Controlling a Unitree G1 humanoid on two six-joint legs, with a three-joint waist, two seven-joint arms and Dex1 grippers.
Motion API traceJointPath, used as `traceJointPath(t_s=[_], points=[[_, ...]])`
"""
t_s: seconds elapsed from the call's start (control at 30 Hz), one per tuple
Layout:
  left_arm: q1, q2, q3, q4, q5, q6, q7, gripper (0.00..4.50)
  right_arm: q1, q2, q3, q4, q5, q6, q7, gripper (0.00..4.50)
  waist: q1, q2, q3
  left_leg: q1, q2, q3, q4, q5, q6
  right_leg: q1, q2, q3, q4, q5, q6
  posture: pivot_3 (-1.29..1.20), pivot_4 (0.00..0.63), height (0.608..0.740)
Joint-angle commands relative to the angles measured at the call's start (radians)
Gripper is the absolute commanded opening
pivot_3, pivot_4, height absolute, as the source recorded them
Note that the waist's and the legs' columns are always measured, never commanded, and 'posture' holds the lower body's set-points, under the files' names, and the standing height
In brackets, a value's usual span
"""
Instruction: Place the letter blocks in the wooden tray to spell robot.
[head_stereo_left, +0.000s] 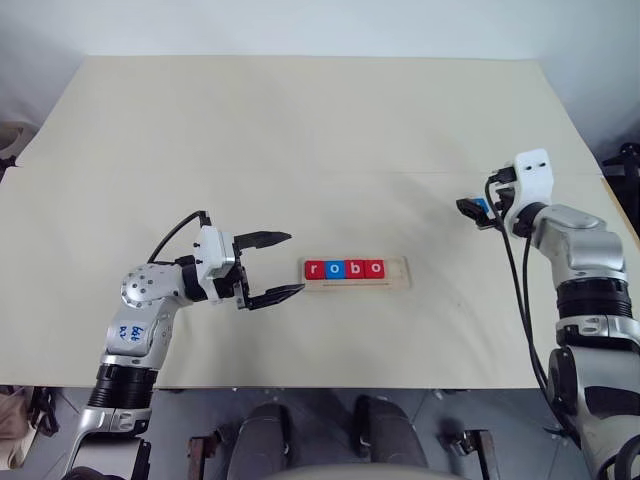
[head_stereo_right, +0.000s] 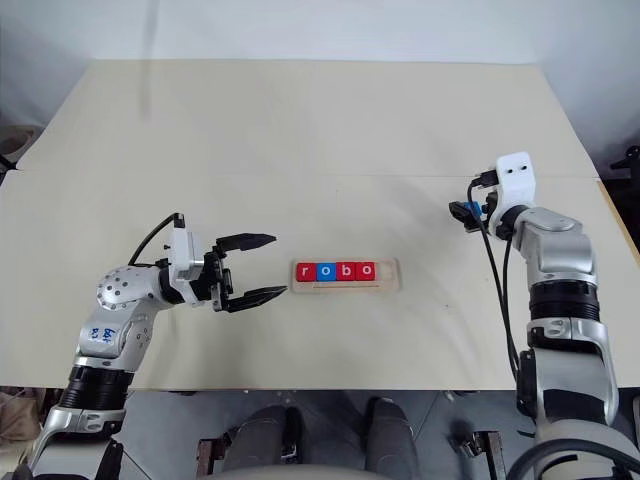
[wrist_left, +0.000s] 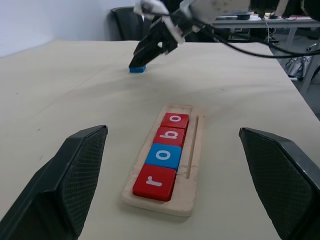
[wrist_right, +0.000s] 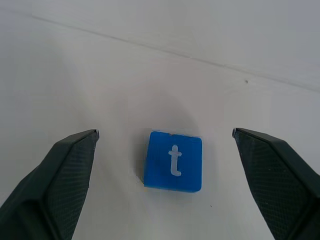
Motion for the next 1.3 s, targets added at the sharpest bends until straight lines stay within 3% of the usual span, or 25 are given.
traceJointPath(t_s=[0.03, 0.2, 0.23, 0.33, 0.5, 0.6, 0.8, 1.03, 1.2, 1.3], points=[[0.013, 0.006, 0.012, -0.063, -0.016, 0.01, 0.016, 4.5, -0.038, -0.004, -0.003, 0.048, -0.03, -0.023, -0.047, 4.49, -0.002, 0.0, 0.0, 0.0, 0.0, 0.0, 0.0, 0.0, 0.0, 0.0, 0.0, 0.0, 0.0, 0.0, 0.0, 0.0, 0.15, 0.74], [0.026, 0.009, 0.016, -0.084, -0.018, 0.021, 0.026, 4.5, -0.032, 0.0, -0.033, 0.051, -0.017, 0.02, -0.08, 4.49, -0.001, 0.0, 0.0, 0.0, 0.0, 0.0, 0.0, 0.0, 0.0, 0.0, 0.0, 0.0, 0.0, 0.0, 0.0, 0.0, 0.15, 0.74], [0.023, 0.007, 0.015, -0.081, -0.018, 0.021, 0.026, 4.5, -0.022, 0.005, -0.044, 0.031, -0.003, 0.032, -0.076, 4.31, -0.001, 0.0, 0.0, 0.0, 0.0, 0.0, 0.0, 0.0, 0.0, 0.0, 0.0, 0.0, 0.0, 0.0, 0.0, 0.0, 0.15, 0.74], [0.012, 0.002, 0.01, -0.07, -0.017, 0.019, 0.022, 4.5, 0.0, 0.008, -0.049, -0.005, 0.015, 0.048, -0.055, 3.69, -0.001, 0.0, 0.0, 0.0, 0.0, 0.0, 0.0, 0.0, 0.0, 0.0, 0.0, 0.0, 0.0, 0.0, 0.0, 0.0, 0.15, 0.74], [-0.015, -0.009, -0.003, -0.048, -0.014, 0.017, 0.011, 4.5, 0.033, -0.007, -0.052, -0.068, 0.031, 0.077, -0.042, 1.93, 0.001, 0.0, 0.0, 0.0, 0.0, 0.0, 0.0, 0.0, 0.0, 0.0, 0.0, 0.0, 0.0, 0.0, 0.0, 0.0, 0.15, 0.74], [-0.026, -0.014, -0.008, -0.035, -0.012, 0.016, 0.002, 4.5, 0.07, -0.023, -0.065, -0.156, 0.047, 0.12, -0.035, 1.93, 0.002, 0.0, 0.0, 0.0, 0.0, 0.0, 0.0, 0.0, 0.0, 0.0, 0.0, 0.0, 0.0, 0.0, 0.0, 0.0, 0.15, 0.74], [-0.056, -0.022, -0.016, 0.013, -0.009, 0.01, -0.019, 4.5, 0.279, -0.053, -0.136, -0.652, 0.157, 0.412, -0.028, 1.93, 0.003, 0.0, 0.0, -0.002, 0.0, -0.001, 0.0, 0.0, 0.0, -0.001, 0.0, -0.001, 0.0, 0.0, 0.0, 0.0, 0.15, 0.74], [-0.096, -0.034, -0.039, 0.073, -0.013, 0.01, -0.066, 4.5, 0.565, 0.09, -0.255, -1.201, 0.269, 0.753, -0.145, 1.93, 0.005, 0.0, 0.0, -0.004, 0.0, -0.003, 0.0, 0.0, 0.0, -0.002, 0.0, -0.002, 0.0, 0.0, 0.0, 0.0, 0.15, 0.74], [-0.117, -0.039, -0.045, 0.097, -0.01, 0.008, -0.091, 4.5, 0.64, 0.207, -0.287, -1.326, 0.288, 0.833, -0.206, 1.93, 0.004, 0.0, 0.0, -0.005, 0.0, -0.003, 0.001, 0.0, 0.0, -0.002, 0.0, -0.002, 0.0, 0.0, 0.0, 0.0, 0.15, 0.74], [-0.122, -0.036, -0.043, 0.099, -0.009, 0.009, -0.098, 4.5, 0.639, 0.208, -0.288, -1.331, 0.299, 0.843, -0.2, 2.53, 0.003, 0.0, 0.0, -0.004, 0.0, -0.004, 0.001, 0.0, 0.0, -0.002, 0.0, -0.003, 0.0, 0.0, 0.0, 0.0, 0.15, 0.74]])
